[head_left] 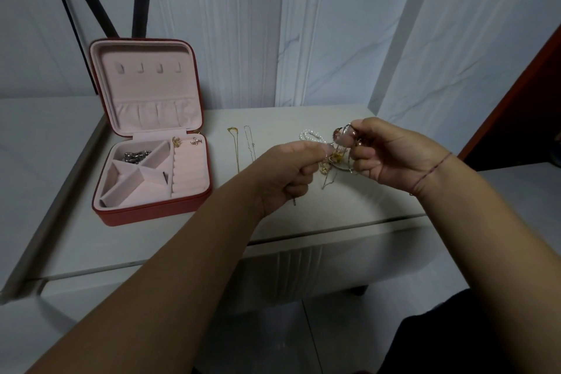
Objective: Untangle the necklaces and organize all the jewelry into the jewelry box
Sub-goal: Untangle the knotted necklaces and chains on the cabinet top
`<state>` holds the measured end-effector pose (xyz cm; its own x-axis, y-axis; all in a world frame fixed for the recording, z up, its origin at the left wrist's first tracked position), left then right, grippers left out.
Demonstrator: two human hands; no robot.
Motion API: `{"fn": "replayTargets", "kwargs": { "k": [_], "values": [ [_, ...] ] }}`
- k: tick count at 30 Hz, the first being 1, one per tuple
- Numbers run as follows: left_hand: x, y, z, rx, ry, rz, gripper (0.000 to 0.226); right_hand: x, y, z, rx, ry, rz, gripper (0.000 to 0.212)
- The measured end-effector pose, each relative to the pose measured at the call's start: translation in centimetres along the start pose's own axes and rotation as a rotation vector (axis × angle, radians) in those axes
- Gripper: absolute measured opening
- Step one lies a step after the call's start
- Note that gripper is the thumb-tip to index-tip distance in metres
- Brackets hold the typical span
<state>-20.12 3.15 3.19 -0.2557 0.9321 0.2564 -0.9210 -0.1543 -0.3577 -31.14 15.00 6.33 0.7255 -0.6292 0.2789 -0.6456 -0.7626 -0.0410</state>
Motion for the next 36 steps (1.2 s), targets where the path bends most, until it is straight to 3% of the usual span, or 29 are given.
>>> {"fn": "replayTargets", "kwargs": {
  "k": [4,8,23,31,36],
  "values": [
    [-0.6,0.2,0.0,0.047,0.016,0.175,0.011,0.0,0.0,0.0,0.005,-0.022,0.021,0.02],
    [-0.7,0.5,0.0,0.052,-0.004,0.228,0.01,0.1,0.0,0.1,0.013,-0.021,0.019,0.02],
    [-0.4,0.0,0.8,0.058,-0.324,0.075,0.029,0.2,-0.1,-0.1,-0.008,0.005,0.05,0.024],
    [-0.2,0.1,0.0,0.097,-0.005,0.156,0.009,0.2,0.0,-0.1,0.004,-0.007,0.021,0.022],
    [-0.1,-0.1,-0.3,0.143,0.235,0.241,0.02,0.2,0.0,0.1,0.009,-0.007,0.0,0.017]
  ]
}}
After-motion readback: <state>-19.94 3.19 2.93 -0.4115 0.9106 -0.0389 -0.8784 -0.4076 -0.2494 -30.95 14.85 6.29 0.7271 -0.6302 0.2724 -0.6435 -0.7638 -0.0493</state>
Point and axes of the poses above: each hand's wrist, its own y-axis towards the middle knuckle, its own x-axis out of the palm, z = x × y, the point moved 2 cm from there along y, towards the middle knuckle, and after that the axes turned 12 degrees about -x, right-handed, at the moved point
